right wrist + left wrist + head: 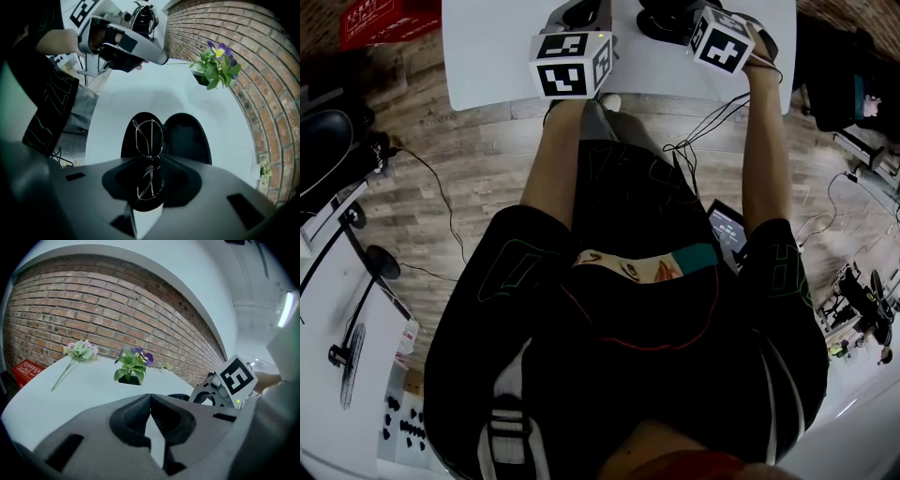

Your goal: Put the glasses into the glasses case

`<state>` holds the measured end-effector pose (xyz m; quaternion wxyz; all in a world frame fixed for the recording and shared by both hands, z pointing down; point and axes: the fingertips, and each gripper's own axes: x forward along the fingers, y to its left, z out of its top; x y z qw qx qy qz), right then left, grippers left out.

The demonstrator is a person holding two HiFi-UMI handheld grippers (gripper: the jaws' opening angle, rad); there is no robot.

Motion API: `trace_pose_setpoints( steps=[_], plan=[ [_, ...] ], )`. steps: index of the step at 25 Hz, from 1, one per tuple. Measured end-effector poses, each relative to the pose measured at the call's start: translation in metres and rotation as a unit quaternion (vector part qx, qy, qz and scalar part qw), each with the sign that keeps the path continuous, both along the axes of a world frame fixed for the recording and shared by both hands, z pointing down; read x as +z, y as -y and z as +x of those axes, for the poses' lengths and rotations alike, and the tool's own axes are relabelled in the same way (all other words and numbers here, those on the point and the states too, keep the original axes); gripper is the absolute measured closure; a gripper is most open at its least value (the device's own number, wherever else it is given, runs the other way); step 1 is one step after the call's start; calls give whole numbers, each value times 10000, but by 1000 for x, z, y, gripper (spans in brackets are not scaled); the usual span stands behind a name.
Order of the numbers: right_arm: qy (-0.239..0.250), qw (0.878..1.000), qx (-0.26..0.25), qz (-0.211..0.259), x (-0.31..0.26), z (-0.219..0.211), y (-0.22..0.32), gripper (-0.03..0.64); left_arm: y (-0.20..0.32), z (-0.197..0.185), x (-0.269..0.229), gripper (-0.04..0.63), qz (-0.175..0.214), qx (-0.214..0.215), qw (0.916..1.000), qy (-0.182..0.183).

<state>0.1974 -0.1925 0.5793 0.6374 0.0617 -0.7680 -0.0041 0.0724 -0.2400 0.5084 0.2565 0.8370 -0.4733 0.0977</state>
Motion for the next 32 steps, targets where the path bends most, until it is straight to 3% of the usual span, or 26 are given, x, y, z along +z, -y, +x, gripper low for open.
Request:
trace_pose_setpoints(
  steps=[11,16,21,25,29,32],
  plan=[
    [518,9977,367,-223,-12,1,-1,477,-1,3,-3,597,19,7,10000,-6],
    [793,9952,566,92,-22,-2,8,579,2,4,-5,597,53,27,10000,-27],
    [1147,9888,871,382,-37,-3,16,609,5,9,-14,597,133,78,9999,-49],
    [1566,9763,1322,696,-56,-3,26,609,7,14,-24,597,252,165,9995,-51],
    [2138,9533,1844,1068,-80,-1,37,610,12,19,-38,597,431,213,9988,-63],
    [2285,9374,2212,1417,-92,7,43,611,14,26,-50,597,570,263,9980,-88]
  ],
)
